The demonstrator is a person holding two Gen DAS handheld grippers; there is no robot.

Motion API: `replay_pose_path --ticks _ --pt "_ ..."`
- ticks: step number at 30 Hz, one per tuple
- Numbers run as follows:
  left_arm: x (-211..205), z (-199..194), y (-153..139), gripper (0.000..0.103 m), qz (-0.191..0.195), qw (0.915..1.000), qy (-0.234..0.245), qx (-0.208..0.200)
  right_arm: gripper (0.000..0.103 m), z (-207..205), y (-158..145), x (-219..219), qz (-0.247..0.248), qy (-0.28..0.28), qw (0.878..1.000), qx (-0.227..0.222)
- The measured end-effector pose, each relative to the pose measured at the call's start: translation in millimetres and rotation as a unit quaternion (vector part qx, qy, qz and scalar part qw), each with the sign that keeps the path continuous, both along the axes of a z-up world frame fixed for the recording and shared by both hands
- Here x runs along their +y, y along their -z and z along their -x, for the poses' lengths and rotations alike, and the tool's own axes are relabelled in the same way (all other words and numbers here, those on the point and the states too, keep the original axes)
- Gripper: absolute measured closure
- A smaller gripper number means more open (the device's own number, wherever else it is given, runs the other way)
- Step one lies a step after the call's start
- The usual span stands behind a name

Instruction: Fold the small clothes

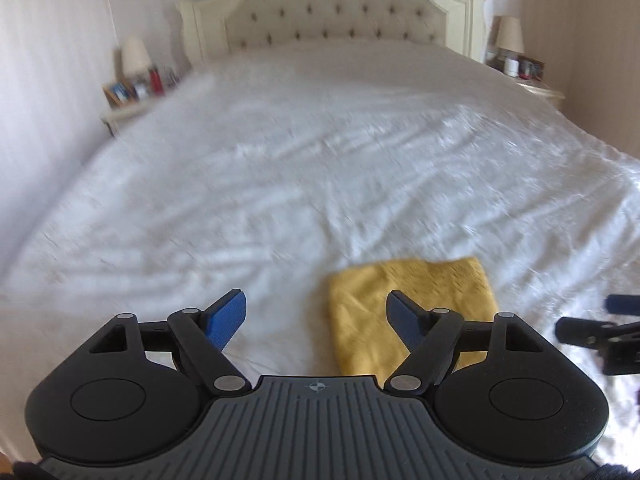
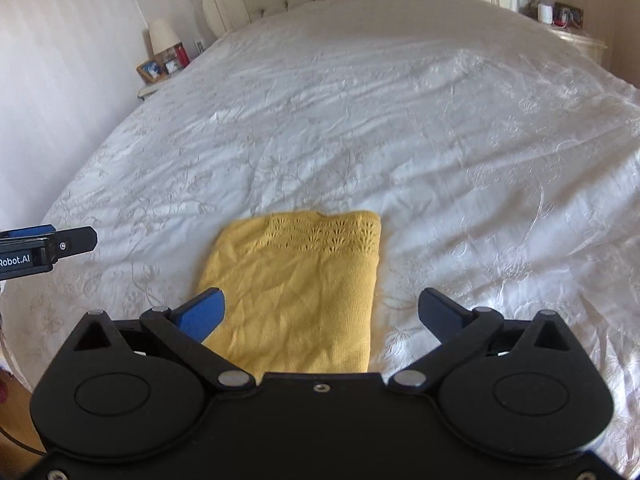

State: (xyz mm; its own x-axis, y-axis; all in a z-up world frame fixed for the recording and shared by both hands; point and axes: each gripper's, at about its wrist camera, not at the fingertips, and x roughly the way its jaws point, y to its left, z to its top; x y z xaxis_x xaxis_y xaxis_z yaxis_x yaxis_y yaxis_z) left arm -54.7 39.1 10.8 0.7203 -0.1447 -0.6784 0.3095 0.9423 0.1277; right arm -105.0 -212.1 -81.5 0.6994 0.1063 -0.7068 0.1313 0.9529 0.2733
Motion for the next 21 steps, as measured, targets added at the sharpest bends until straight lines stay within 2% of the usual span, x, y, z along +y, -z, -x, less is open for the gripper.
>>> replay_pose_path --ticks 3,6,9,12,15,17,21 --pt "0 9 -15 0.027 -0.029 0.9993 -0.002 -0.026 0.001 11 -19 7 0.018 0.012 0.999 -0.032" --pt "-1 18 -21 0.027 -0.053 0.998 0.005 -0.034 0.001 23 -36 14 0.014 0.016 0.997 -0.069" --pt "1 26 -21 0.027 -0.056 0.9977 0.023 -0.03 0.001 34 -51 20 -0.001 0.022 0.995 -0.1" --pt "5 31 -17 0.027 -0.044 0.9985 0.031 0.003 0.001 44 -64 26 -0.001 0.031 0.992 -0.122" --pt "7 32 -7 0.027 -0.037 0.9979 0.026 0.046 0.001 50 -68 28 -0.018 0.035 0.992 -0.121" --pt "10 32 1 0.027 -0.033 0.9962 0.018 0.079 0.001 53 -69 30 -0.023 0.04 0.992 -0.114" --pt "16 34 18 0.027 -0.019 0.99 0.008 0.139 0.001 55 -67 40 0.011 0.042 0.996 -0.072"
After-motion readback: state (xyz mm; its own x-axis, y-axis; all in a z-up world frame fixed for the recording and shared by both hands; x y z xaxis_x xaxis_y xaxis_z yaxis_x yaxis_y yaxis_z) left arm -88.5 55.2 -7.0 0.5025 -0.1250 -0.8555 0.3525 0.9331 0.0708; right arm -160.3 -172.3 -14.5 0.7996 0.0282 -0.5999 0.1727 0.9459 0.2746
